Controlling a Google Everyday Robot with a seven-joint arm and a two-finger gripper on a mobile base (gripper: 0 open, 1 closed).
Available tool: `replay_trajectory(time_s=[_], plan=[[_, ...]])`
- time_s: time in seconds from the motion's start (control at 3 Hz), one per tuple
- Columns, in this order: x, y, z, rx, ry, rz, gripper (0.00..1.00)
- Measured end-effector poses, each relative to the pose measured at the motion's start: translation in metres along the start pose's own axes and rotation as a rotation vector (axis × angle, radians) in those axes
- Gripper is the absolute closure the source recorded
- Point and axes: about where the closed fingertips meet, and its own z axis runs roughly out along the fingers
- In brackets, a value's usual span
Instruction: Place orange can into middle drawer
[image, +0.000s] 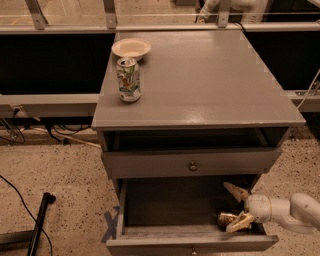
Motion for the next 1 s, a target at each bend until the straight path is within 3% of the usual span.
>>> replay_trajectory(time_s=[0.33,1.0], plan=[[0.0,0.0,0.0,0.0,0.0,0.0,0.0],[0.0,0.024,-0.068,0.059,0.039,-0.041,0.0]])
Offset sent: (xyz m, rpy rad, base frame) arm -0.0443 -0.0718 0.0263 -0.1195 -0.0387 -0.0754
